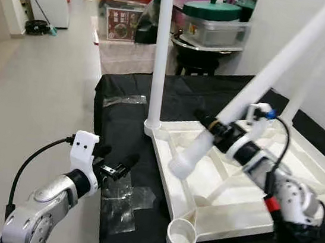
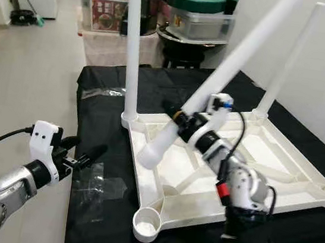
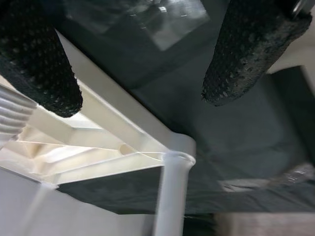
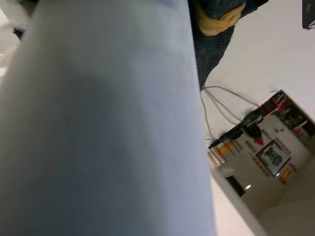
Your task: Building children table
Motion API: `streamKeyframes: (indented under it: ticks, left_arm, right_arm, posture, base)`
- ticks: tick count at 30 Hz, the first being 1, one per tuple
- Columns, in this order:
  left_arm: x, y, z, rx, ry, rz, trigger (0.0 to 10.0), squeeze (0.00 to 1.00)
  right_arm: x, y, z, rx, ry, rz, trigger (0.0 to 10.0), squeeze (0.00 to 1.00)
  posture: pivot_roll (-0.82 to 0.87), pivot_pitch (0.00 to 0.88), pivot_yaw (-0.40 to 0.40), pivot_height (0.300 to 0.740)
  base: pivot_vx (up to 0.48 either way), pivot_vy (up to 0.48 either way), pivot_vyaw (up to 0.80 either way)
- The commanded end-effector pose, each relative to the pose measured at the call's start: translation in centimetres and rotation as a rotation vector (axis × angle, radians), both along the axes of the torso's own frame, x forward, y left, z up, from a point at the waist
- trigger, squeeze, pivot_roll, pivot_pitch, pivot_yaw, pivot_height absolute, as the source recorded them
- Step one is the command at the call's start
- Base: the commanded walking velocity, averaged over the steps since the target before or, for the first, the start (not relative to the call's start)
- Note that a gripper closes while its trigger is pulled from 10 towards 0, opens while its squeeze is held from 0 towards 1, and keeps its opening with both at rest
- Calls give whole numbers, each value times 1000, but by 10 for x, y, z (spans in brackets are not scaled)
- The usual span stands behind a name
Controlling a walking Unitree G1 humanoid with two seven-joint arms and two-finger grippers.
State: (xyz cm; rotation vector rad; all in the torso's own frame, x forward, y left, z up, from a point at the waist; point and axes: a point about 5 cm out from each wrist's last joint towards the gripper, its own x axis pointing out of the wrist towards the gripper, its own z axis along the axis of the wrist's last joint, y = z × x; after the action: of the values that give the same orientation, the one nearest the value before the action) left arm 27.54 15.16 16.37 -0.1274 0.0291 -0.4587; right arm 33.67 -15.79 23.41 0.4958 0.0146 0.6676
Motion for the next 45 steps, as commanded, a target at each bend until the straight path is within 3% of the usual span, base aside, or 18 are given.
streamKeyframes:
  ticks: [1,4,12,19,30,45]
  left_arm:
    - [-1,1,-2,34,-3,16,10000,0]
    - [-2,-1,-1,62,-17,32,10000,0]
    - [-2,-7,-2,56,-64,54,10000,0]
    - [-5,-6,-5,83,-69,63,10000,0]
    - [-9,-11,-7,74,-71,62,10000,0]
    - [-7,-8,-11,93,-64,105,10000,0]
  right_arm:
    - [-3,6,-1,-21,-22,4,0,0]
    - [-7,23,-13,-43,-14,24,0,0]
    - [-12,35,-19,-51,-40,49,0,0]
    - [-16,39,-22,-75,-60,39,0,0]
    - [-18,40,-24,-118,-88,36,0,0]
    - [-19,39,-27,-152,-110,0,0,0]
  posture:
    - [49,0,-28,740]
    - [50,0,-30,740]
    - [51,0,-30,740]
    - [54,0,-32,740]
    - [51,0,-32,740]
    - [45,0,-25,740]
  base:
    - [0,-300,0]
    - [0,-328,0]
    - [0,-229,0]
    - [0,0,0]
    - [-402,0,0]
    - [0,0,0]
